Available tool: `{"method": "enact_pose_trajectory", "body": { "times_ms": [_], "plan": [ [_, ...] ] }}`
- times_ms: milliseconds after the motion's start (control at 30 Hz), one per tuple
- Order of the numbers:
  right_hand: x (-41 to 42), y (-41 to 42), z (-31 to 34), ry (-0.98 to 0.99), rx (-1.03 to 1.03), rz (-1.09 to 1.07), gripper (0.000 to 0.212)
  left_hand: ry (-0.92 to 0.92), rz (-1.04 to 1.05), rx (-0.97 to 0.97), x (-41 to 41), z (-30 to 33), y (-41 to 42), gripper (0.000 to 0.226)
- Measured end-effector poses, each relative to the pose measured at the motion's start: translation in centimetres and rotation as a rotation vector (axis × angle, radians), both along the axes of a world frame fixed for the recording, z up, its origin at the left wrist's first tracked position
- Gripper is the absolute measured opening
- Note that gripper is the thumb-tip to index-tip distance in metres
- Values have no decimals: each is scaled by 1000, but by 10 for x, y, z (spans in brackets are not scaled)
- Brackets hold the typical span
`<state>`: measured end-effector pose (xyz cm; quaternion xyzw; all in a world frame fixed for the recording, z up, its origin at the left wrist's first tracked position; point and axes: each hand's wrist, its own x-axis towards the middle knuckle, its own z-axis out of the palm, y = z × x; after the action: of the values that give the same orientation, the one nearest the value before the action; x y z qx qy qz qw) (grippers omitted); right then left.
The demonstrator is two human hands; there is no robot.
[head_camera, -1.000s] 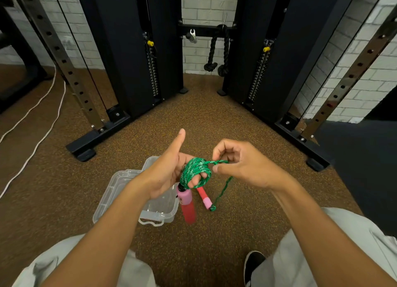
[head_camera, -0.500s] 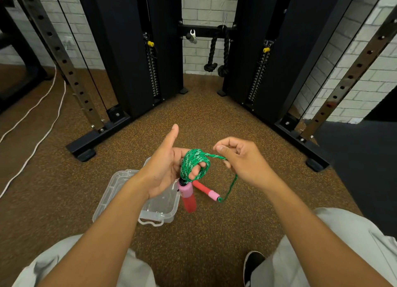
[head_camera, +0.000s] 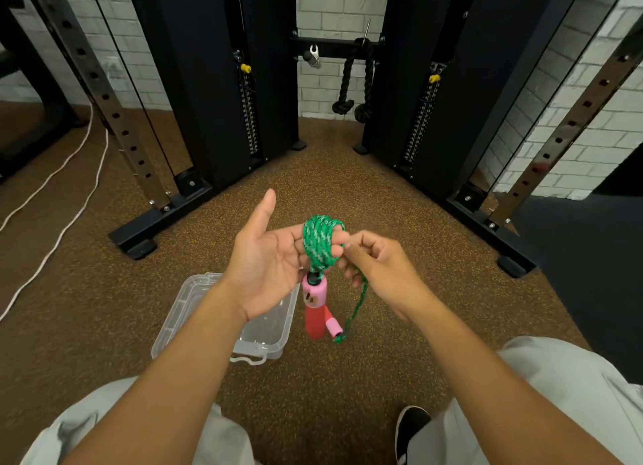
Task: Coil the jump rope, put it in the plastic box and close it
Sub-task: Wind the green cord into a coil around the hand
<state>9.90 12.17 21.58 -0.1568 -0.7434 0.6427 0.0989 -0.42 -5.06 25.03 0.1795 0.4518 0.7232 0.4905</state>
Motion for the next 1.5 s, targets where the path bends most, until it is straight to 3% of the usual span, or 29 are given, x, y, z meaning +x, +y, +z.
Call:
{"method": "enact_pose_trajectory", "body": {
  "times_ms": [233,400,467,567,700,767,867,1000,1067,1200,1267,1367,1500],
  "plan": [
    [-1,-18,-5,-123,198,96,18,7,125,72,4,-2,6,88],
    [4,-30,-4,-100,594,174,13,157,265,-40,2,-8,8,82],
    [5,-31,-1,-75,655,213,10,217,306,-122,0,-12,9,80],
    [6,-30,2,-37,771,215,22,416,259,-335,2,-15,10,110],
    [7,-27,6,-11,856,156,20,579,212,-448,10,-23,18,122],
    [9,-24,11,-13,851,156,15,605,202,-428,12,-29,21,118],
    [13,-15,22,-16,726,179,5,676,199,-511,18,-26,19,91],
    [15,-6,26,-3,684,167,6,764,141,-542,21,-23,17,108],
    [15,-6,26,22,713,155,7,834,121,-542,22,-20,16,105],
    [15,-2,30,35,675,128,8,996,113,-552,28,-10,16,67],
    [15,-1,31,30,651,118,10,1023,69,-551,28,-8,16,62],
    [15,2,30,21,622,114,11,934,15,-534,24,-18,16,73],
    [15,7,28,30,589,43,14,673,-33,-438,15,-26,21,87]
  ]
}}
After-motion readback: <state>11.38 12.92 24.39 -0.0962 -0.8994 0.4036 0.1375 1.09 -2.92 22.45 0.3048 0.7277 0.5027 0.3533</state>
